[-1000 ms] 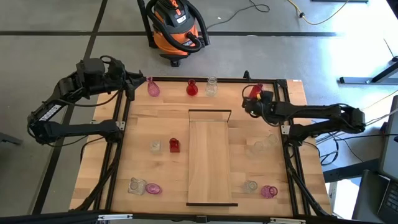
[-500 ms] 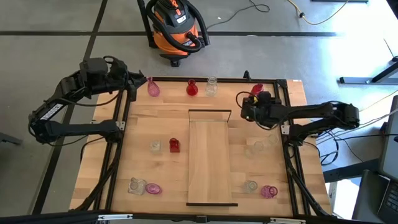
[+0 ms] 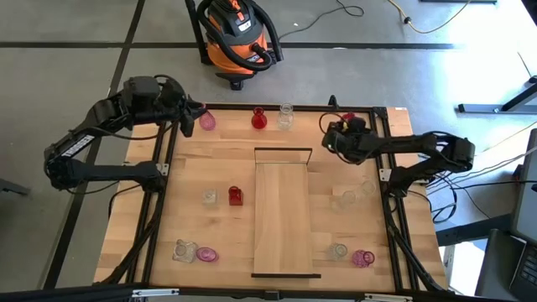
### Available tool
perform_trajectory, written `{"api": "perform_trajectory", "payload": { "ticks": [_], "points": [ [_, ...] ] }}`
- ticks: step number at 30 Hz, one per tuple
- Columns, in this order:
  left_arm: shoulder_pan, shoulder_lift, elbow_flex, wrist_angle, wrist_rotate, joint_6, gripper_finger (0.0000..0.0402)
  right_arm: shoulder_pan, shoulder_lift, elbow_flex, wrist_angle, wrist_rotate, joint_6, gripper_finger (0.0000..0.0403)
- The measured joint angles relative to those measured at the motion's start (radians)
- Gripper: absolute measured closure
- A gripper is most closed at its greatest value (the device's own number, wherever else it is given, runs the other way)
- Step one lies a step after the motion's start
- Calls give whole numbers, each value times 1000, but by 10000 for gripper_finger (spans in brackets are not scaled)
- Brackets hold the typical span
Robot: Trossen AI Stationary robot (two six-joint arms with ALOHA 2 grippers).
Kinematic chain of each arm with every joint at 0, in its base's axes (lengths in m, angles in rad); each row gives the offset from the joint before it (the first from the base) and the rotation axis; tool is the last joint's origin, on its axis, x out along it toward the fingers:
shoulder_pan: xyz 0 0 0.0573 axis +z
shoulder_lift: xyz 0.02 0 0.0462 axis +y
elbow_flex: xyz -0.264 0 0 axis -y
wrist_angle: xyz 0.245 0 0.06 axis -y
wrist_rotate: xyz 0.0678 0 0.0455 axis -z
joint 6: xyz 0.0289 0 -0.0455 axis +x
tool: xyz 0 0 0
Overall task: Sort vases onto shelf
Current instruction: Put the red vase on the shelf
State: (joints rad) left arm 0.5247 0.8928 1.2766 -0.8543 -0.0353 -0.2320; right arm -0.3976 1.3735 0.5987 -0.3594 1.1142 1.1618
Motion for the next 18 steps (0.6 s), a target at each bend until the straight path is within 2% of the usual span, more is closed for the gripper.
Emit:
{"api": "perform_trajectory", "payload": {
  "ticks": [7, 10, 14, 18],
  "points": [
    [0, 5, 0, 0, -7, 7, 273, -119, 0, 0, 161, -74, -175, 114],
    [1, 5, 0, -1, -8, 7, 273, -168, 0, 0, 181, -97, -201, 132],
    [1, 5, 0, 0, -8, 7, 273, -230, 3, 0, 177, -190, -202, 163],
    [1, 5, 0, 0, -8, 6, 273, -261, 15, 0, 181, -238, -201, 197]
  ]
}}
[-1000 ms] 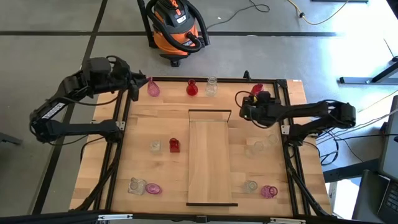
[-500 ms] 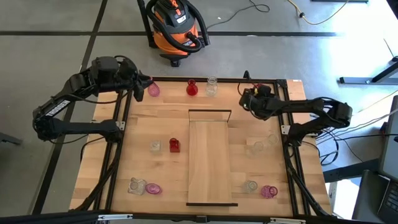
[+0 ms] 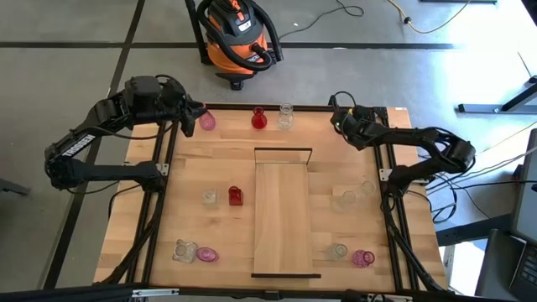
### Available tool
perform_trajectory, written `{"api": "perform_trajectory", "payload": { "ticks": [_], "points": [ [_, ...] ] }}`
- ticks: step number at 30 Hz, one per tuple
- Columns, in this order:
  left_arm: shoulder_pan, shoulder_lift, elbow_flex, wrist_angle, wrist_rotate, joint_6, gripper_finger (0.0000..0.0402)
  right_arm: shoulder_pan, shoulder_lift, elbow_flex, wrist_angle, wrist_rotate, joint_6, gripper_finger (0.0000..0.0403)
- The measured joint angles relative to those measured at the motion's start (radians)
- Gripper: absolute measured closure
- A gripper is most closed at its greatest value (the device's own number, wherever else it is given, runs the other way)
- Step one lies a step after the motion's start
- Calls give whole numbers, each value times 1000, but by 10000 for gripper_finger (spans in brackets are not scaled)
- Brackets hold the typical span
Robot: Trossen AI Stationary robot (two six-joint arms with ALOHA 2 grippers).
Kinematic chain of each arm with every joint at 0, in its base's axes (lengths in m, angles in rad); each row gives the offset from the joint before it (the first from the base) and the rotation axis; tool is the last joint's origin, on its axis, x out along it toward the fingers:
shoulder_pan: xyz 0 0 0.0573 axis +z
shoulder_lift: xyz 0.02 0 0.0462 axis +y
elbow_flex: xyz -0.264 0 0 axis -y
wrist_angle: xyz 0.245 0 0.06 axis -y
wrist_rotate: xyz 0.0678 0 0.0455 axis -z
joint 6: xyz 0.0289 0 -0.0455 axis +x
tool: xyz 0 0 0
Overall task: Sort vases onto shelf
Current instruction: Put the red vase on the shelf
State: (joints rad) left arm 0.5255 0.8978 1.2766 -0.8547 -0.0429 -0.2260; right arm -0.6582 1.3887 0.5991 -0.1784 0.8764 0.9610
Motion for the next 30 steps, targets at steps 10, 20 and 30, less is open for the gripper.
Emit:
{"api": "perform_trajectory", "payload": {
  "ticks": [10, 20, 30],
  "points": [
    [-1, 0, 0, 0, 0, -8, 273, 3, 3, 2, 8, -14, -3, 302],
    [-3, 0, 0, 0, 8, -32, 273, 16, -21, 3, 9, -81, -1, 297],
    [-30, 0, 0, 0, 8, -34, 273, 136, -53, 4, -21, -163, 1, 311]
  ]
}}
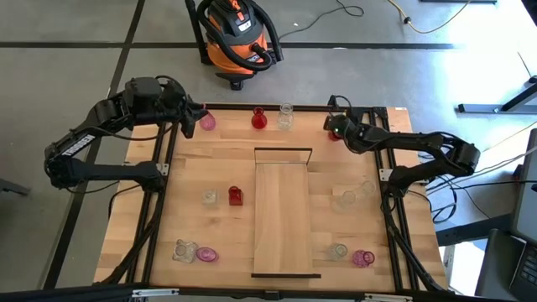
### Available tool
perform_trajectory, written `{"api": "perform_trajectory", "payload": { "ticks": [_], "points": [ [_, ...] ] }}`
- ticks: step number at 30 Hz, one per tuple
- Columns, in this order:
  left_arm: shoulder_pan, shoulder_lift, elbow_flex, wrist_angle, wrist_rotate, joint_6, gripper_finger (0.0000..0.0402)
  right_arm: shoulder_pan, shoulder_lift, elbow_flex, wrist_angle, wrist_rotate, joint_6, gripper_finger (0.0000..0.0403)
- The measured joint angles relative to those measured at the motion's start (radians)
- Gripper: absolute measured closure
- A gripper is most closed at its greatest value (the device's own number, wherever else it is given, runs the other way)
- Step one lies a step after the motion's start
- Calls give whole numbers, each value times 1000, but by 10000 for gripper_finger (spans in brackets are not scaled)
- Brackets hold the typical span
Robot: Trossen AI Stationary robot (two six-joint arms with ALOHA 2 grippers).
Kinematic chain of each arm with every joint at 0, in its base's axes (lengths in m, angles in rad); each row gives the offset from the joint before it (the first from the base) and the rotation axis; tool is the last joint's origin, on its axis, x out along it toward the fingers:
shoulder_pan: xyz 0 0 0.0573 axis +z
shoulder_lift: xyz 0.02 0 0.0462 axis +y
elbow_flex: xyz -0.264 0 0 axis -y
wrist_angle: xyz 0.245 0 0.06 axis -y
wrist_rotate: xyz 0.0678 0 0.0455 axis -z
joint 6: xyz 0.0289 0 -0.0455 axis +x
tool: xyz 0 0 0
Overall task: Sort vases onto shelf
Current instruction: Put the red vase on the shelf
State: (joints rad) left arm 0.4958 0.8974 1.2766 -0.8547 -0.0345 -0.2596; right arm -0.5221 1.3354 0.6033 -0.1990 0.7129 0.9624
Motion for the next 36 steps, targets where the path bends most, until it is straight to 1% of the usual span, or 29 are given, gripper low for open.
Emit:
{"api": "perform_trajectory", "payload": {
  "ticks": [3, 6, 8, 12, 18, 26, 30, 32, 36],
  "points": [
    [-6, 0, 0, 0, 0, 0, 273, 59, -25, 24, -91, -29, 1, 305],
    [-12, 0, 0, 0, 0, 0, 273, 108, -52, 71, -257, -31, -11, 309],
    [-14, 0, 0, 0, 0, 6, 273, 130, -71, 98, -333, -27, -25, 312],
    [-14, 0, 0, 0, 0, 8, 273, 166, -118, 127, -381, -4, -25, 311],
    [-14, 0, 0, 3, 0, 28, 273, 229, -186, 159, -402, 23, -17, 310],
    [-14, 0, 0, 3, 0, 28, 273, 387, -269, 264, -567, 36, -48, 310],
    [-14, 0, 0, 3, 0, 35, 273, 490, -281, 313, -580, 31, -46, 312],
    [-14, 0, 0, 5, 0, 35, 273, 545, -280, 328, -565, 5, -44, 312],
    [-14, 0, 0, 19, 0, 35, 273, 667, -271, 330, -450, -26, -48, 310]
  ]
}}
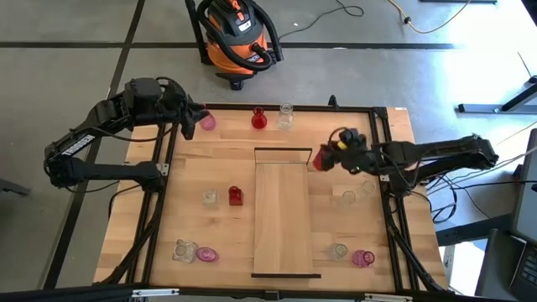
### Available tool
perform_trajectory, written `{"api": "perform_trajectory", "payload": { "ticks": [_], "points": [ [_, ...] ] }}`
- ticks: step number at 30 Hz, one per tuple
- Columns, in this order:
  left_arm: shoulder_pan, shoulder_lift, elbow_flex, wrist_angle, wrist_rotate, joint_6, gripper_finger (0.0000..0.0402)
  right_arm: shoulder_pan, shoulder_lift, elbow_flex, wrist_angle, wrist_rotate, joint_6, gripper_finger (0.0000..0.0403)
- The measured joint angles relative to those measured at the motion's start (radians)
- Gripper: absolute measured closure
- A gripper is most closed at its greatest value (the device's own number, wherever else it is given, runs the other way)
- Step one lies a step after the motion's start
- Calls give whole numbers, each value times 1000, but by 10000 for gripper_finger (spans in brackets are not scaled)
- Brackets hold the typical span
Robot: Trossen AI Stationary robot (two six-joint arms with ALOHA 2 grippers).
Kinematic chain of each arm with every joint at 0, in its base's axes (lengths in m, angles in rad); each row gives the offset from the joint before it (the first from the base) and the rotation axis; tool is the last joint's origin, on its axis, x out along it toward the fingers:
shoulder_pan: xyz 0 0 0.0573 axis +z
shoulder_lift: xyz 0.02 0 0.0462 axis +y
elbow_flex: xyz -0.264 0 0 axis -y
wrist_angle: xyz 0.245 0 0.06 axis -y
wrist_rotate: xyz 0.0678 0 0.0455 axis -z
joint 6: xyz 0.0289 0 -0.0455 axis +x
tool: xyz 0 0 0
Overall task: Sort vases onto shelf
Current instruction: Put the red vase on the shelf
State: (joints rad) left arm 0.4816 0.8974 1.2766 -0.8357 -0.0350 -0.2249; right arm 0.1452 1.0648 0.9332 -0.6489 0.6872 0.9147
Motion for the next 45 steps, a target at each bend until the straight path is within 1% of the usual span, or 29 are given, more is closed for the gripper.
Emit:
{"api": "perform_trajectory", "payload": {
  "ticks": [5, 7, 9, 13, 19, 21, 23, 25, 27, 29, 31, 36, 38, 42, 45],
  "points": [
    [0, 0, 0, 14, 0, -1, 273, 120, 0, 0, 63, 9, 21, 311],
    [0, 0, 0, 18, 0, -1, 273, 149, -1, 0, 84, -10, 21, 311],
    [0, 0, 0, 18, 0, 0, 273, 167, 4, 0, 114, -43, 17, 311],
    [0, 0, 0, 18, -2, 0, 273, 191, 28, 2, 203, -119, -42, 311],
    [0, 0, 0, 19, -8, 0, 273, 189, 111, 3, 339, -255, -154, 311],
    [0, 0, 0, 18, -7, 0, 273, 190, 140, 3, 356, -301, -197, 311],
    [0, 0, 0, 18, -6, 0, 273, 189, 167, 3, 363, -321, -247, 311],
    [0, 0, 0, 18, -6, -1, 273, 189, 185, 3, 360, -309, -312, 311],
    [0, 0, 0, 18, -6, -2, 273, 188, 203, 3, 366, -247, -374, 311],
    [0, 0, 0, 18, -5, -7, 273, 187, 223, 3, 365, -173, -404, 311],
    [0, 0, 0, 18, -5, -7, 273, 186, 246, 3, 365, -127, -411, 311],
    [0, 0, 0, 18, -4, -7, 273, 181, 338, 3, 369, -72, -364, 311],
    [0, 0, 0, 18, -4, -7, 273, 175, 378, 3, 406, -23, -347, 311],
    [0, 0, 0, 18, -4, -8, 273, 149, 438, 3, 498, -7, -343, 311],
    [0, 0, 0, 18, -4, -7, 273, 128, 446, 2, 531, -20, -363, 311]
  ]
}}
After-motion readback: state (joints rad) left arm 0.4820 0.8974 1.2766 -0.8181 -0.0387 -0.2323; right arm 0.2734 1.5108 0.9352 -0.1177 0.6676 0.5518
